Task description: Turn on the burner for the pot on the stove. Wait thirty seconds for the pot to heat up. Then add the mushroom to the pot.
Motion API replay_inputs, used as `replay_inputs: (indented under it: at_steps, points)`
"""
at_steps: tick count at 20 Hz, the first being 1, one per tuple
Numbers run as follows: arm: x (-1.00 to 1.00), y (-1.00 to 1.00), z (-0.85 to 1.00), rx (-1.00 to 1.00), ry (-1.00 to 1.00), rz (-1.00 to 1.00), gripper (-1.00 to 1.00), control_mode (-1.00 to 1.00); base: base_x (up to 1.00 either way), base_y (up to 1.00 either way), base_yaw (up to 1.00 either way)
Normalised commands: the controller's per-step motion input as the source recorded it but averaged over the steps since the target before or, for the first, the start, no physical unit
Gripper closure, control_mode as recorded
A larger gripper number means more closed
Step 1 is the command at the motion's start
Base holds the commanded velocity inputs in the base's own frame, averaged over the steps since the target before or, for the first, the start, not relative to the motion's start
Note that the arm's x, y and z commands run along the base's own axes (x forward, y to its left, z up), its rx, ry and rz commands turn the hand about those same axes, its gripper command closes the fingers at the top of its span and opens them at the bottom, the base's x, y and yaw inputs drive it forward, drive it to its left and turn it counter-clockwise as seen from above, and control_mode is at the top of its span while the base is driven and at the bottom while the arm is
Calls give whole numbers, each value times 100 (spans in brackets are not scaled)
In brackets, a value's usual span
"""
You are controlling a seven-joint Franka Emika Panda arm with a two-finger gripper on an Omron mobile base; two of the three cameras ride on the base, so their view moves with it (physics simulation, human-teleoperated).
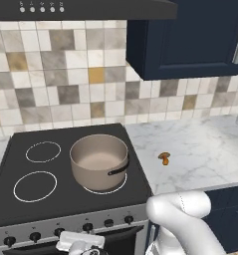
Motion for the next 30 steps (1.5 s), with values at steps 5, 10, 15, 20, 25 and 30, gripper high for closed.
replay_inputs:
  at_steps: [5,10,15,20,25,30]
  points:
    - [0,0,53,-18,-11,0,100,-100,0,0,0]
    - [6,0,71,-34,0,1,100,-100,0,0,0]
    - [20,0,76,-40,0,9,100,-100,0,0,0]
    - [28,0,64,-45,5,15,100,-100,0,0,0]
    - [36,0,57,-43,10,18,100,-100,0,0,0]
    - [36,0,45,-40,7,19,100,-100,0,0,0]
